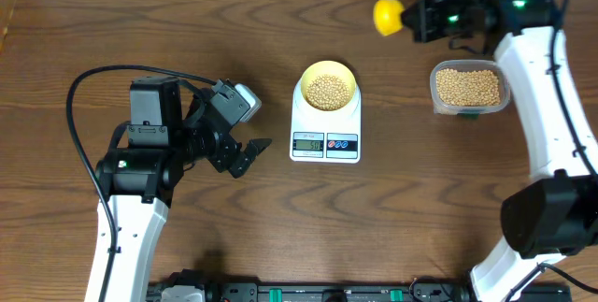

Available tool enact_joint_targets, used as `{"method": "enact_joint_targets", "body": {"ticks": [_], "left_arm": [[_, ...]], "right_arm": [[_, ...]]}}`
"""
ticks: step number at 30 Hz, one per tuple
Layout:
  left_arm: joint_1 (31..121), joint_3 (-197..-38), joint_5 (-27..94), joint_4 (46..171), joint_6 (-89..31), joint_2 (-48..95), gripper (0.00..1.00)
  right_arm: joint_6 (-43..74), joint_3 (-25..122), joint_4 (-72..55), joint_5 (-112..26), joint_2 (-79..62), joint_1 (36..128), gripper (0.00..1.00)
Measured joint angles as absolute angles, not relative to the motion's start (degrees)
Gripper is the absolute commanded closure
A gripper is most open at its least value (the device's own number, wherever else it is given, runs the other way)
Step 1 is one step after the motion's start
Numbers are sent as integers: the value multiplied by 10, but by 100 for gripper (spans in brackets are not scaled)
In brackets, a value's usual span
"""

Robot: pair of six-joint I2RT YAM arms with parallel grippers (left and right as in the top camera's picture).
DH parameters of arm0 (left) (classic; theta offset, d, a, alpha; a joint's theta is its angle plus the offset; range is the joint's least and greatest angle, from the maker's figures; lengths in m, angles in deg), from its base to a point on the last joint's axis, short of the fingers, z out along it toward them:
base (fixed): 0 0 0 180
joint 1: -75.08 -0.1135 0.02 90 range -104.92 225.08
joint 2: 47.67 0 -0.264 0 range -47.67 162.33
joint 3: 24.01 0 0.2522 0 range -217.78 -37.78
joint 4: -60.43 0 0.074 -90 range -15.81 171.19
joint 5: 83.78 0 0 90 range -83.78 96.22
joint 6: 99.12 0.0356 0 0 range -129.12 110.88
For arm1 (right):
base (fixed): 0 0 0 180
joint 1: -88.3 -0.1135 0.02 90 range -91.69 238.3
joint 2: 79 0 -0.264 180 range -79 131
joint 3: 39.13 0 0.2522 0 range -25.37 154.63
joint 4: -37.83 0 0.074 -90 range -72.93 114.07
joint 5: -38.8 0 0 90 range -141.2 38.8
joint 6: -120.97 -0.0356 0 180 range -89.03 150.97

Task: Scoop item into bowl and weigh 50g on scale
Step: 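Move the empty scoop back right and lower it into the tub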

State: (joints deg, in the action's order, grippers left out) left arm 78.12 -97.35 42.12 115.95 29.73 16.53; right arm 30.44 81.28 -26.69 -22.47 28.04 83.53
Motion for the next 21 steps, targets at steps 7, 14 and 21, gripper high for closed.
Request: {"method": "enact_joint_targets", "body": {"ticks": [7, 14, 21], "left_arm": [[781, -973, 421, 1159, 297, 165, 2], [781, -973, 421, 1159, 297, 165, 2], [781, -973, 421, 1159, 297, 165, 2]], "right_arm": [[219, 813, -322, -169, 278, 912, 99], [176, 813, -390, -164, 264, 1008, 99], [157, 813, -426, -258, 261, 1049, 99]]}}
